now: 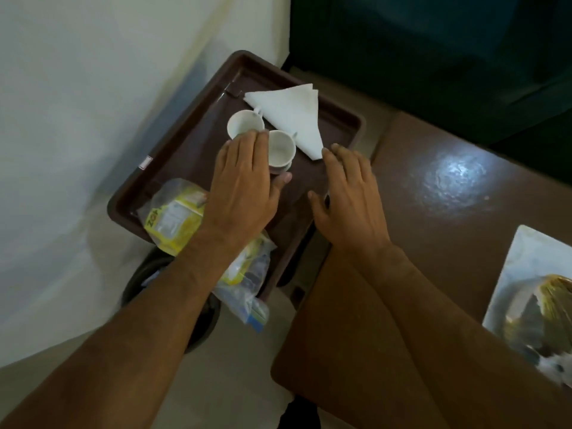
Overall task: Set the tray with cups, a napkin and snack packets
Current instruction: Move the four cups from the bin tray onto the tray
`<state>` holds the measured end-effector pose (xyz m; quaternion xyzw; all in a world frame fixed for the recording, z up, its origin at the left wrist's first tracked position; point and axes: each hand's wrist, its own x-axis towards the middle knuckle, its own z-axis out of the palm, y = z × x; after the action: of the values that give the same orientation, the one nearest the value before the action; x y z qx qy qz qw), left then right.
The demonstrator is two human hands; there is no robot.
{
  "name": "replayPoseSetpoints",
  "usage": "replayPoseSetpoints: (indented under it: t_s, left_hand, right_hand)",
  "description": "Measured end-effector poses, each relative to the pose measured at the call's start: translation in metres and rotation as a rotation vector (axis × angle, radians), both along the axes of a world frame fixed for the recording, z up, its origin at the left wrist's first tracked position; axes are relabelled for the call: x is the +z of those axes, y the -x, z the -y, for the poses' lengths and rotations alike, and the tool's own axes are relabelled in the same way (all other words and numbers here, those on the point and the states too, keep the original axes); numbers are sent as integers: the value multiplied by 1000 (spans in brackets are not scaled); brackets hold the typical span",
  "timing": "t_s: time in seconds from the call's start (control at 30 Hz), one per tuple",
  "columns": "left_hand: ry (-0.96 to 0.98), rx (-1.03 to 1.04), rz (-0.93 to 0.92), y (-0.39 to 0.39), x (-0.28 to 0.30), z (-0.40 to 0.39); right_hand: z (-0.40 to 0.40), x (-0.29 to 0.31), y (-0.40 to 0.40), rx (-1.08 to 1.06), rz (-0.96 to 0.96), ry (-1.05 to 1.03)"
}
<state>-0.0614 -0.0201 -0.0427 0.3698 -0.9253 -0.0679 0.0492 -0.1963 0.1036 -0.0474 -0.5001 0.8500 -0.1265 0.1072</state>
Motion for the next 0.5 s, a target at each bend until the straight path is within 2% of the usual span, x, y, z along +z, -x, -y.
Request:
replayPoseSetpoints:
  t_s: [0.23,0.37,0.5]
  left_hand:
    - [-123,-17,8,8,-9,51]
    - [-269,38,-54,10,-11,64]
    - [-315,102,-118,8,-11,61]
  right_hand:
    - [57,-8,1,141,78,-63]
    - [72,-8,6,221,82,-67]
    - [73,-9,8,182,84,-35]
